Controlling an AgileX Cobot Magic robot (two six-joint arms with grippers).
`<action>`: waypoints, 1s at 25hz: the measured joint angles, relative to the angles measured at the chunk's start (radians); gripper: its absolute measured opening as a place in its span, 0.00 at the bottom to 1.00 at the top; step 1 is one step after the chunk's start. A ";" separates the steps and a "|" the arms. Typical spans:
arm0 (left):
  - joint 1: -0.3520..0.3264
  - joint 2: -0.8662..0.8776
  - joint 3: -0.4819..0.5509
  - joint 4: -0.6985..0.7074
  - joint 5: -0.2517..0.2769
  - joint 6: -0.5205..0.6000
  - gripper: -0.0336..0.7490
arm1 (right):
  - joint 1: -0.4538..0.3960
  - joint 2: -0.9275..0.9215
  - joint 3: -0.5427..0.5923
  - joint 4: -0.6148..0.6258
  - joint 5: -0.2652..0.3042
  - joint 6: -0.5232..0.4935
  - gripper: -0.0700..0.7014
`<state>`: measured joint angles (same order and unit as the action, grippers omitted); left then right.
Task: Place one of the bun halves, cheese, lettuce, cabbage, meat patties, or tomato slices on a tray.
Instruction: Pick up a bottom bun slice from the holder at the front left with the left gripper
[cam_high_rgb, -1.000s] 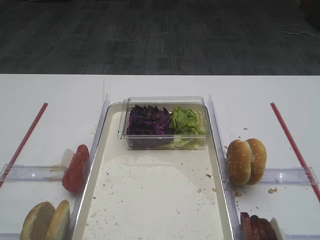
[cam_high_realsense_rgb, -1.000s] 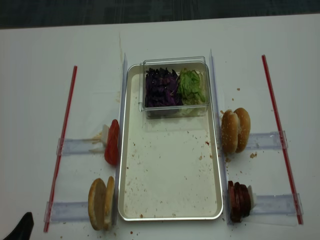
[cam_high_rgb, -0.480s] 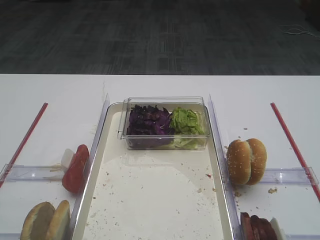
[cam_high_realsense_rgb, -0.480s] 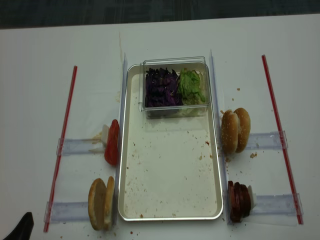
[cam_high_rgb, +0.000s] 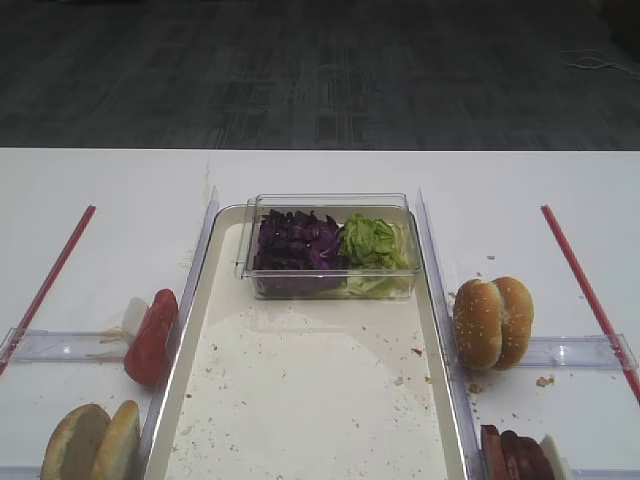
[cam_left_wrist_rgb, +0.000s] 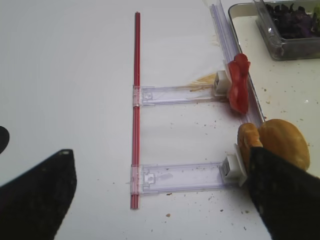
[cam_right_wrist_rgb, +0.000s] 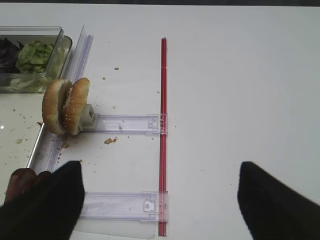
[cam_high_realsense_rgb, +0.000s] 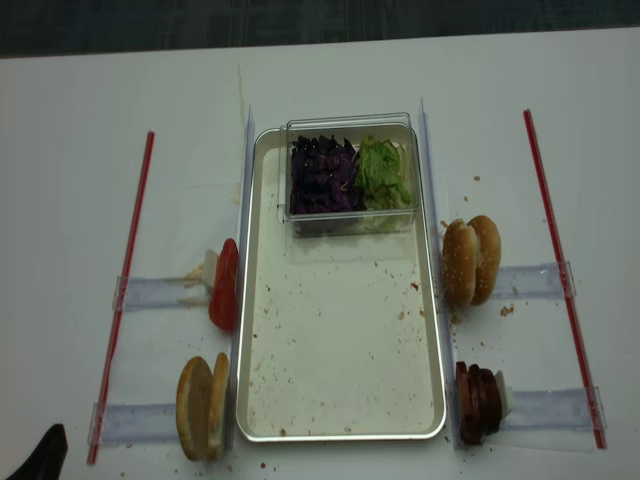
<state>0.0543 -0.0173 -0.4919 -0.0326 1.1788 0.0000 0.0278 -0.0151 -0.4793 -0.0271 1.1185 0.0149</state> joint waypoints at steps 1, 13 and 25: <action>0.000 0.000 0.000 0.000 0.000 0.000 0.90 | 0.000 0.000 0.000 0.000 0.000 0.000 0.93; 0.000 0.000 0.000 0.000 0.000 0.000 0.90 | 0.000 0.000 0.000 0.000 0.000 0.000 0.93; 0.000 0.000 0.000 0.002 0.000 -0.030 0.90 | 0.000 0.000 0.000 0.000 0.000 0.000 0.93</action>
<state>0.0543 -0.0173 -0.4919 -0.0307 1.1788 -0.0297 0.0278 -0.0151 -0.4793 -0.0271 1.1185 0.0149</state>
